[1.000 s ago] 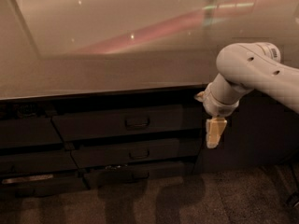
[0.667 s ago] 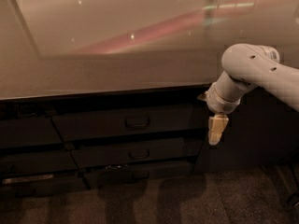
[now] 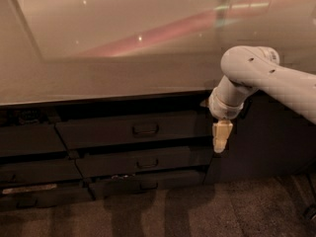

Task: Open top drawer

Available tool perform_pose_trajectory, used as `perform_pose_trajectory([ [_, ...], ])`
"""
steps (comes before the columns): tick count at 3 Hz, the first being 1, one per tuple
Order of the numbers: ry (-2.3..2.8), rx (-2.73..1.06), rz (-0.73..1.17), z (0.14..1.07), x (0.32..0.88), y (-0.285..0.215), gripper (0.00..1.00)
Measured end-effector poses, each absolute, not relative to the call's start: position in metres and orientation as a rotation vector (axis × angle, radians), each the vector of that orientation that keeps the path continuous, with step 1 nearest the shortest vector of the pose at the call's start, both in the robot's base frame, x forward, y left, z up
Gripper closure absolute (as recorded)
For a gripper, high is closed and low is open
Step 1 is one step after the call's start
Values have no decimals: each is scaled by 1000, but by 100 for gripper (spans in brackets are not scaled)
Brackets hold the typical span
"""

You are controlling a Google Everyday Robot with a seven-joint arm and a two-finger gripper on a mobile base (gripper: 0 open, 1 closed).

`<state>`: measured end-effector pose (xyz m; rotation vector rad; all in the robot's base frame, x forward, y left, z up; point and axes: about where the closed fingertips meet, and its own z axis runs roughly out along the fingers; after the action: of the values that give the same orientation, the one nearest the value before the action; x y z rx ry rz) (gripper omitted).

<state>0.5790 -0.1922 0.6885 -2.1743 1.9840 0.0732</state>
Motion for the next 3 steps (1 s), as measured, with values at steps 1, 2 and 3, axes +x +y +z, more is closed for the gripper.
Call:
perform_pose_trajectory([
  [1,1929,-2265,65,684,580,-157,0],
  [2,1860,-2361,56,677,573,-123,0],
  [3,1840,-2383,20,676,570,-127,0],
])
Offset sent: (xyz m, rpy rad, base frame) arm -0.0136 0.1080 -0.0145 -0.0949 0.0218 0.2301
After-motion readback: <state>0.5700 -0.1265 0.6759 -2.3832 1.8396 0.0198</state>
